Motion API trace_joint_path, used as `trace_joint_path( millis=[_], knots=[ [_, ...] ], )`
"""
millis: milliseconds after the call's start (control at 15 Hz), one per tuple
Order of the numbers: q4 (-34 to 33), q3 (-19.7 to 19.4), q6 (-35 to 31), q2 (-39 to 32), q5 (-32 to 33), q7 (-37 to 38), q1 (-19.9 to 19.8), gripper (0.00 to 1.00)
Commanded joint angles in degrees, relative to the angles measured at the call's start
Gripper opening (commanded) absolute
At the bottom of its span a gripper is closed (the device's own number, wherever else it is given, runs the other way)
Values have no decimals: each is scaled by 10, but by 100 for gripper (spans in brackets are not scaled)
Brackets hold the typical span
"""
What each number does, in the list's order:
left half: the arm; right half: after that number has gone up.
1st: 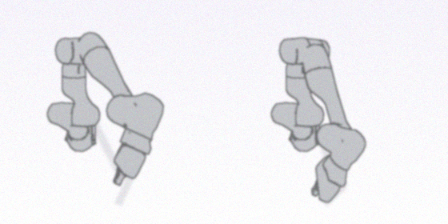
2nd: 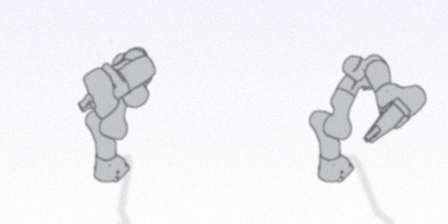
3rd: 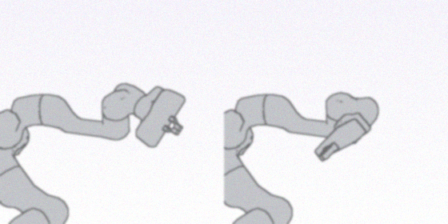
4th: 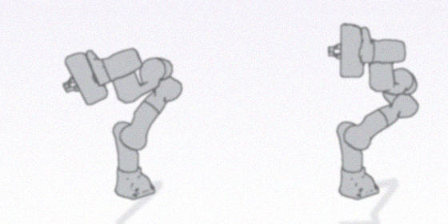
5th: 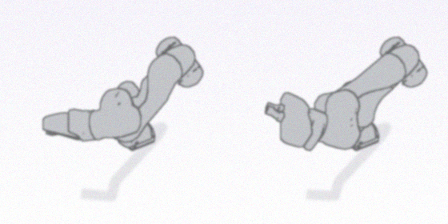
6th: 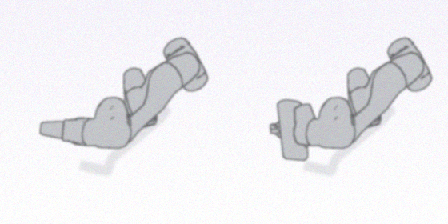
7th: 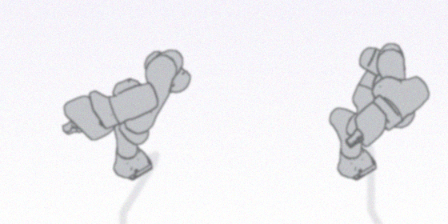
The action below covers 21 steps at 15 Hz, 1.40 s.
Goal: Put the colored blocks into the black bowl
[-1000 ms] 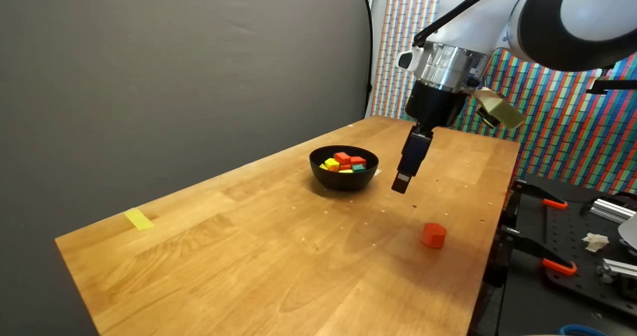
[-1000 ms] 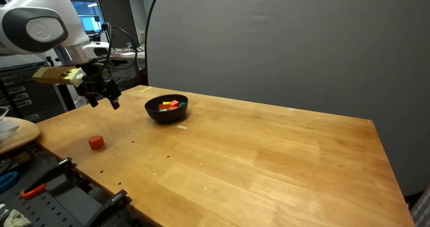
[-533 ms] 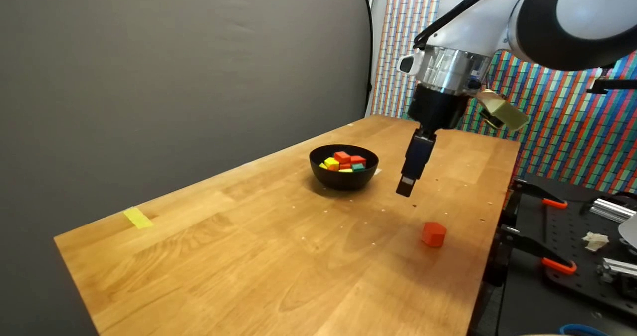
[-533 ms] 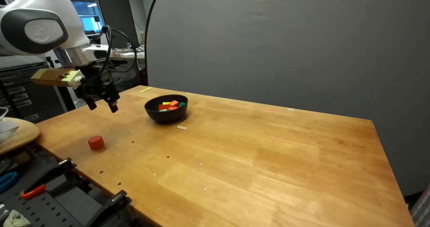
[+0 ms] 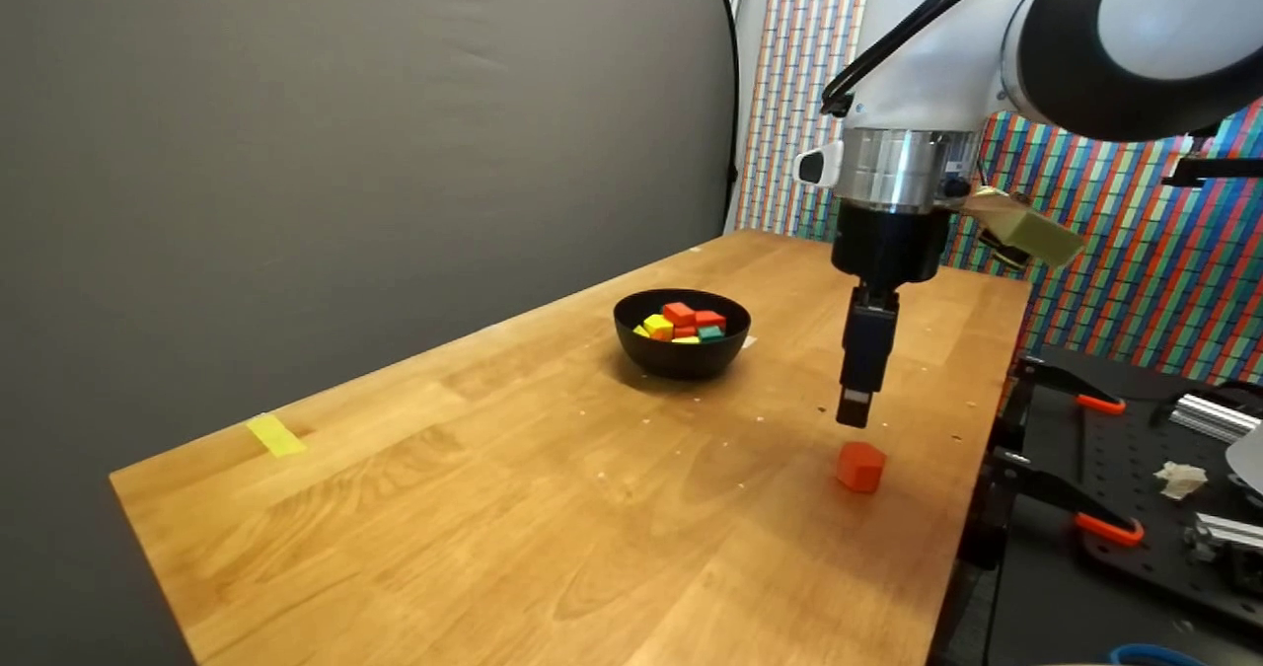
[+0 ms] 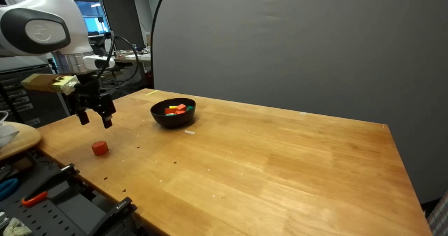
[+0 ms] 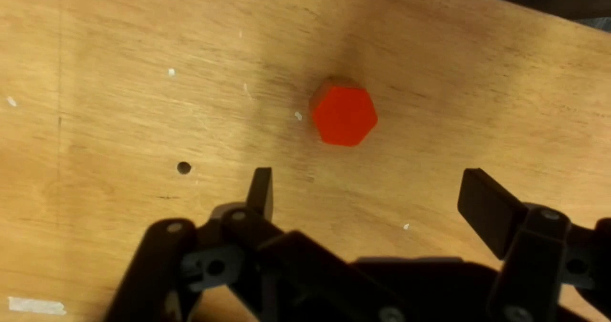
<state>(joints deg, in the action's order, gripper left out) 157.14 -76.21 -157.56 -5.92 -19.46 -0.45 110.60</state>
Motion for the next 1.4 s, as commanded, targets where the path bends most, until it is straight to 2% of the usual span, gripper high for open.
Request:
trace_joint_path(
  millis=[0,400,533,600,667,933,1000,1067,1333],
  knots=[
    [-1,24,14,19,-31,-17,-27,100],
    [1,62,18,28,-115,-51,-65,100],
    [-2,77,34,15,-149,-69,-80,100],
    [-6,81,20,-3,-163,-72,-84,100],
    [1,65,21,5,-133,-47,-63,100],
    [0,69,21,1,-145,-54,-74,100],
    [-5,180,19,-1,-87,12,-188,100],
    [-11,206,31,-33,-77,52,-202,100],
    [-34,388,35,-90,-18,173,-355,100]
  ],
)
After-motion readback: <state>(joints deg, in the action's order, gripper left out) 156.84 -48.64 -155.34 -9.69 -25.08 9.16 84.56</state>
